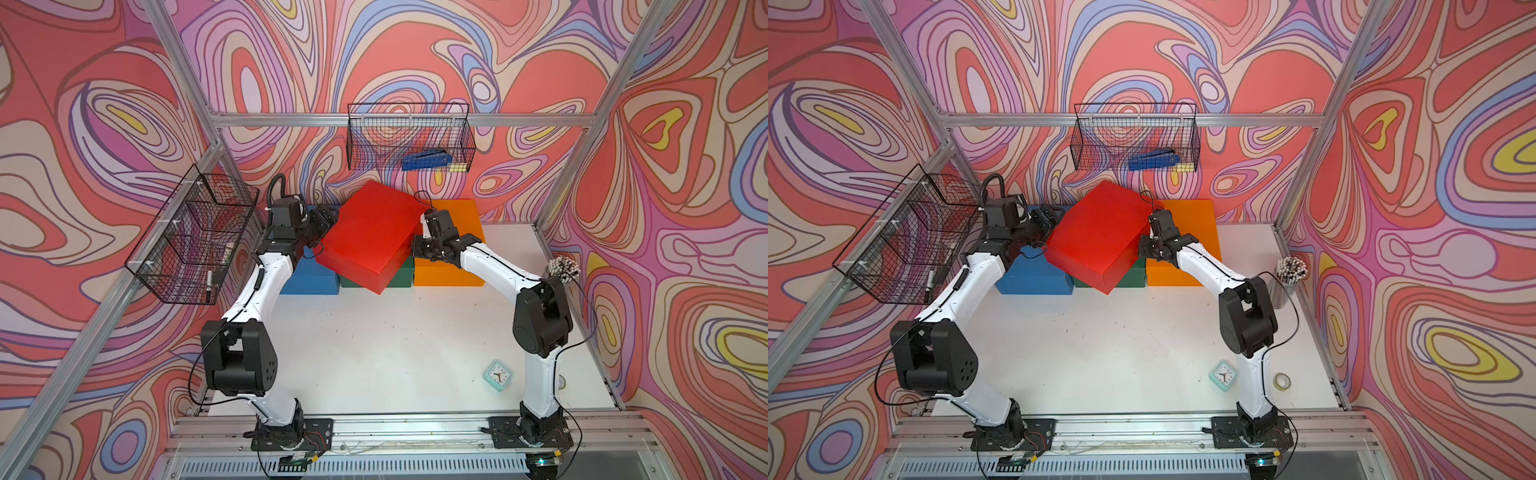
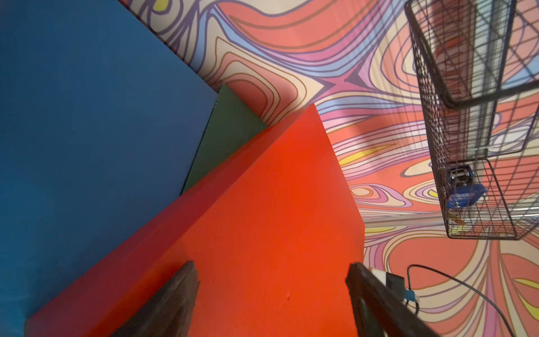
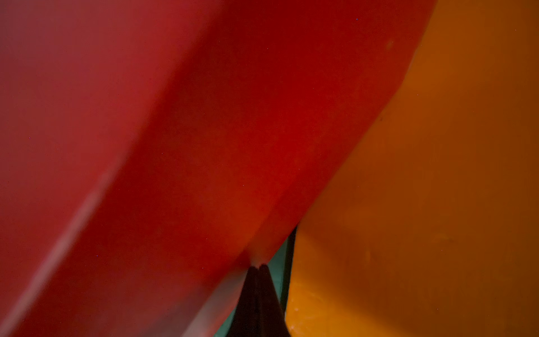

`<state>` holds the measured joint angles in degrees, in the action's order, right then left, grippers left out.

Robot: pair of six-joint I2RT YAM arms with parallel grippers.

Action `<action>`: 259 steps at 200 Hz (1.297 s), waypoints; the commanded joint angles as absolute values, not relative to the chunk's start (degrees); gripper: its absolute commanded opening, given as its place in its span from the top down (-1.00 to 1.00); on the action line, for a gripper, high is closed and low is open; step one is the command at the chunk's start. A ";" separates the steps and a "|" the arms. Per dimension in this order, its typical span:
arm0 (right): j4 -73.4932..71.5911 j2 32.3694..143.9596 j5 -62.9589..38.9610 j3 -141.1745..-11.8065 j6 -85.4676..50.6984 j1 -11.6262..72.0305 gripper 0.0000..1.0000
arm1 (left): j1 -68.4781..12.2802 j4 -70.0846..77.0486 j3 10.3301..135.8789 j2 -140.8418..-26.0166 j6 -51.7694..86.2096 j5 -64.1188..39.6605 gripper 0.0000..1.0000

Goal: Stack the shoeboxes
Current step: Place the shoebox at the shoebox.

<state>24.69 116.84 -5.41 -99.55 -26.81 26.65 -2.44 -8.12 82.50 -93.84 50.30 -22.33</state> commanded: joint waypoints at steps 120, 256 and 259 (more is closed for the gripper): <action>22.96 111.95 -1.03 -88.41 -29.57 25.80 1.00 | -3.36 -20.53 84.49 -85.71 48.55 -14.73 -0.69; 26.54 110.95 0.22 -90.65 -26.26 27.86 1.00 | -1.01 -25.90 83.50 -79.38 45.77 -4.92 -0.93; 26.59 111.05 0.25 -90.81 -26.13 28.08 1.00 | -0.97 -25.92 83.45 -79.37 45.85 -4.89 -0.93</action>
